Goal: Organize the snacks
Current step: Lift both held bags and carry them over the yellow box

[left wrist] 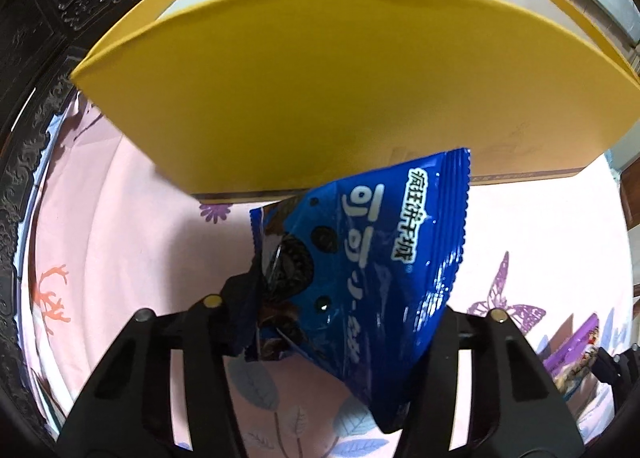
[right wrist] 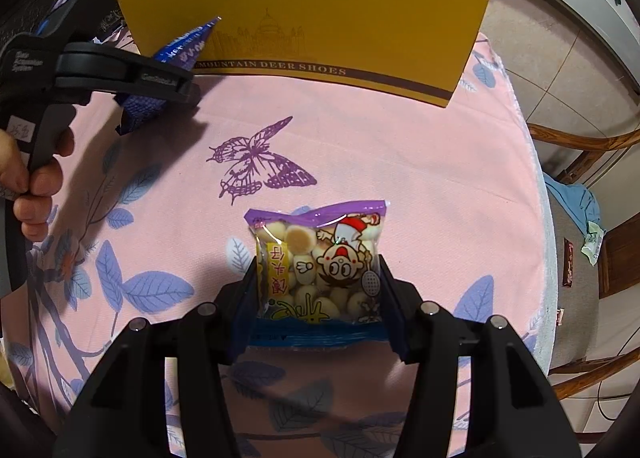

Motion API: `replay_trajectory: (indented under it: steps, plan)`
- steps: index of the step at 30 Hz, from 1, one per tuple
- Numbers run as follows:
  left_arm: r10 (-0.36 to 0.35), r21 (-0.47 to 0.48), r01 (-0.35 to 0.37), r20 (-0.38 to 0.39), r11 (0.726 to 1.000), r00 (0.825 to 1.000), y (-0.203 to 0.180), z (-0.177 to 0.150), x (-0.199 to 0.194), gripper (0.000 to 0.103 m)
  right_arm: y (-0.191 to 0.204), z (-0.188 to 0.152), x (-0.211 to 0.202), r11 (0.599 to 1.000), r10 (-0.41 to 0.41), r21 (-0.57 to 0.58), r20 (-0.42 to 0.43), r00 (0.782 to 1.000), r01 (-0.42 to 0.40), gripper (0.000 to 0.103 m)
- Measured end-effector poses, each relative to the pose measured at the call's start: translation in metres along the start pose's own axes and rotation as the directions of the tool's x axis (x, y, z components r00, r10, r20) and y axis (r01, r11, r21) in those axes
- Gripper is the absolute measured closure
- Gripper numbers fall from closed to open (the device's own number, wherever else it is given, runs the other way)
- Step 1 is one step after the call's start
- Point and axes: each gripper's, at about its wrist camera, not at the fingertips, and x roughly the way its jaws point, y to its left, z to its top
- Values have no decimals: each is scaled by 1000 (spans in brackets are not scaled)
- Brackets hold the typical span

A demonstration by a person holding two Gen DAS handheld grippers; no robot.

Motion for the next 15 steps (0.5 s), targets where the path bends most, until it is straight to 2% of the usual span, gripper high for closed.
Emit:
replay_trajectory:
  steps: [9,15]
  plan:
    - [-66,-69,67,20,995,998,11,-9,-20,52,-3,3,0,1000,12,-6,-33,999,-12,52]
    - [-124,-93,130,66,987,990,24,-32,-57,52,1,-3,-19,999,41,-12,-8,999,-41,52]
